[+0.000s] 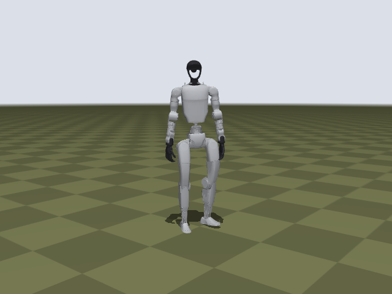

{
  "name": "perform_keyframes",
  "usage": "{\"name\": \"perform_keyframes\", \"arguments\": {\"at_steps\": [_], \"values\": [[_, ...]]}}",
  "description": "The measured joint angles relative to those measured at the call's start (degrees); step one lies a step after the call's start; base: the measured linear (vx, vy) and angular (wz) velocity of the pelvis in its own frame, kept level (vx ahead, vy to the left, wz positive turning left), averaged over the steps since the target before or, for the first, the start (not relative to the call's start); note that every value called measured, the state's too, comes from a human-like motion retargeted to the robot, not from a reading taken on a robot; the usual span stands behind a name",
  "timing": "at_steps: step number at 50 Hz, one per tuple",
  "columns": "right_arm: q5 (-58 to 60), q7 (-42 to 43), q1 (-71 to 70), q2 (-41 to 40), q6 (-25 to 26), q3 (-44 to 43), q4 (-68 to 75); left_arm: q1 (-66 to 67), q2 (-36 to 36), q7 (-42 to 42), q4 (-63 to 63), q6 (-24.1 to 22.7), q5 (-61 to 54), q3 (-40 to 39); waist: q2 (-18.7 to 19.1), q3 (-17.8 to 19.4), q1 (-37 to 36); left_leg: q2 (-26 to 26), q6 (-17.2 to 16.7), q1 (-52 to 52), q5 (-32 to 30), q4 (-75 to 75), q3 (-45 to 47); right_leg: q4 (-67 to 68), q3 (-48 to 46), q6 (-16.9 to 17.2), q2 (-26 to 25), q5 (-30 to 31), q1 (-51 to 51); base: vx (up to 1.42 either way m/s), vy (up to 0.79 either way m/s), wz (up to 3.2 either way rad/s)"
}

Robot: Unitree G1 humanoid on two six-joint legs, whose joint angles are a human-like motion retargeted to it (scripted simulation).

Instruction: In place motions

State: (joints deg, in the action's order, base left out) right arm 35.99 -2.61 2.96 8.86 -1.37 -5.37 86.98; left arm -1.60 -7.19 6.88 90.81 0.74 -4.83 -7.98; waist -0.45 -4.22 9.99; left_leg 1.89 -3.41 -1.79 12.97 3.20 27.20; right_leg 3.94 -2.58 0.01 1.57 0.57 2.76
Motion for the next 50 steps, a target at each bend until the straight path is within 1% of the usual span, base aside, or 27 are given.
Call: {"name": "perform_keyframes", "arguments": {"at_steps": [3,5,7,9,12,16,25,33,35,40,42,45,46,48,50], "values": [[-0.6,0.1,-0.3,0.2,0.1,0.5,0.1,-0.5,0.2,0.1,-0.5,0.0,0.1,-0.1,1.2,-0.1,-0.1,0.8,0.0,-0.5,0.7,-0.5,3.3,1.2,0.7,-0.1,-0.3,1.8,2.4,-0.02,0.04,-0.94],[-0.8,0.1,-0.6,0.2,0.2,0.8,0.1,-0.7,0.3,-0.2,-0.7,-0.1,0.0,-0.4,1.7,0.0,-0.2,1.2,0.0,-0.9,0.8,-1.0,5.3,1.6,-1.0,0.2,-0.3,2.6,3.2,-0.05,0.02,-0.87],[-1.1,0.2,-0.9,0.0,0.1,1.4,-0.3,-0.7,0.1,-0.2,-1.0,-0.3,-0.2,-0.7,2.1,0.4,0.5,1.5,-0.1,-1.3,0.8,-1.4,6.6,1.3,-4.8,-0.4,0.2,2.7,3.3,-0.07,-0.02,-0.63],[-1.2,0.0,-1.1,-0.3,0.0,2.1,-0.7,-0.5,-0.2,-0.1,-1.2,-0.3,-0.1,-0.9,1.8,0.7,1.0,1.4,-0.2,-1.6,0.9,-1.6,7.7,0.9,-5.7,-0.6,0.3,2.8,3.4,-0.07,-0.05,-0.48],[-0.4,-0.6,-1.0,-0.8,-0.1,2.7,-1.2,0.0,-1.0,0.1,-0.8,0.1,0.7,-0.7,1.2,0.6,1.1,1.3,-0.4,-1.9,0.9,-1.7,9.0,0.6,-3.0,0.5,0.1,2.9,3.9,-0.05,-0.06,-0.39],[0.3,-0.5,-0.8,-0.9,-0.1,2.9,-1.4,0.3,-1.0,0.0,0.2,0.6,0.5,-1.4,1.0,0.7,1.1,1.6,-0.6,-1.8,0.5,-1.6,9.2,0.0,-4.4,0.2,0.2,3.3,3.5,-0.08,-0.06,-0.02],[-1.6,1.0,-0.6,0.2,0.4,2.4,0.6,1.3,-1.1,1.0,-0.7,0.2,2.6,-1.1,1.5,2.7,0.3,2.8,-0.8,0.2,-1.4,0.0,3.7,-0.6,-7.7,-1.7,-0.4,1.9,1.2,-0.08,-0.03,0.53],[-0.8,2.2,-0.7,0.5,0.9,1.9,1.3,1.8,-1.1,1.4,-0.5,0.7,1.8,-2.9,1.1,5.0,-4.1,2.5,-0.7,7.6,-5.6,3.4,-7.3,-3.0,-18.8,-3.0,0.4,0.0,-2.2,-0.14,-0.03,1.28],[-0.3,2.1,-0.7,0.6,0.8,1.7,0.8,1.9,-0.9,1.4,-0.4,0.8,1.4,-3.3,0.9,5.1,-4.9,2.4,-0.5,9.3,-5.7,3.9,-7.4,-3.7,-21.9,-3.0,0.9,-0.3,-2.6,-0.15,0.00,1.57],[0.7,2.4,-0.2,1.8,0.5,0.7,-0.5,3.2,-0.3,1.0,0.7,0.9,0.8,-3.5,0.2,4.8,-7.7,5.2,-2.0,9.8,-3.5,2.4,8.5,-6.0,-31.7,-2.9,2.3,-1.2,-3.8,-0.13,0.08,1.83],[0.9,2.8,-0.2,2.5,0.4,-0.1,-1.0,3.4,0.1,0.8,1.9,1.2,0.5,-3.8,-0.1,4.4,-7.3,6.6,-3.3,9.2,-3.2,2.3,19.0,-6.5,-37.5,-2.3,3.5,-1.9,-4.2,-0.14,0.12,2.43],[0.3,3.4,0.0,3.3,0.2,-0.9,-1.5,3.5,0.4,0.7,3.8,1.7,0.3,-4.2,-0.1,3.7,-6.1,7.8,-5.5,7.7,-5.3,2.7,31.7,-7.0,-45.3,-1.3,4.5,-3.0,-5.1,-0.04,0.17,2.32],[0.0,3.6,0.1,3.5,0.1,-1.0,-1.4,3.6,0.4,0.7,4.2,1.9,0.5,-4.4,-0.1,3.4,-6.0,8.0,-5.6,6.8,-6.5,3.0,35.0,-7.1,-47.6,-1.0,4.7,-3.4,-5.4,-0.01,0.12,2.08],[-0.6,3.8,0.0,3.9,-0.1,-1.1,-1.1,3.6,0.4,0.8,5.0,2.1,0.7,-5.0,-0.2,2.9,-6.0,8.2,-5.2,5.1,-8.9,3.7,38.9,-7.4,-50.7,-0.4,5.0,-3.9,-5.9,0.03,0.15,1.81],[-0.8,4.1,-0.1,3.9,-0.2,-1.1,-0.7,3.9,0.3,0.7,5.3,2.2,0.9,-5.5,-0.5,2.5,-6.4,8.5,-4.7,3.3,-11.2,4.9,40.1,-7.2,-51.9,0.0,5.4,-4.6,-6.2,0.09,0.19,1.54]]}}
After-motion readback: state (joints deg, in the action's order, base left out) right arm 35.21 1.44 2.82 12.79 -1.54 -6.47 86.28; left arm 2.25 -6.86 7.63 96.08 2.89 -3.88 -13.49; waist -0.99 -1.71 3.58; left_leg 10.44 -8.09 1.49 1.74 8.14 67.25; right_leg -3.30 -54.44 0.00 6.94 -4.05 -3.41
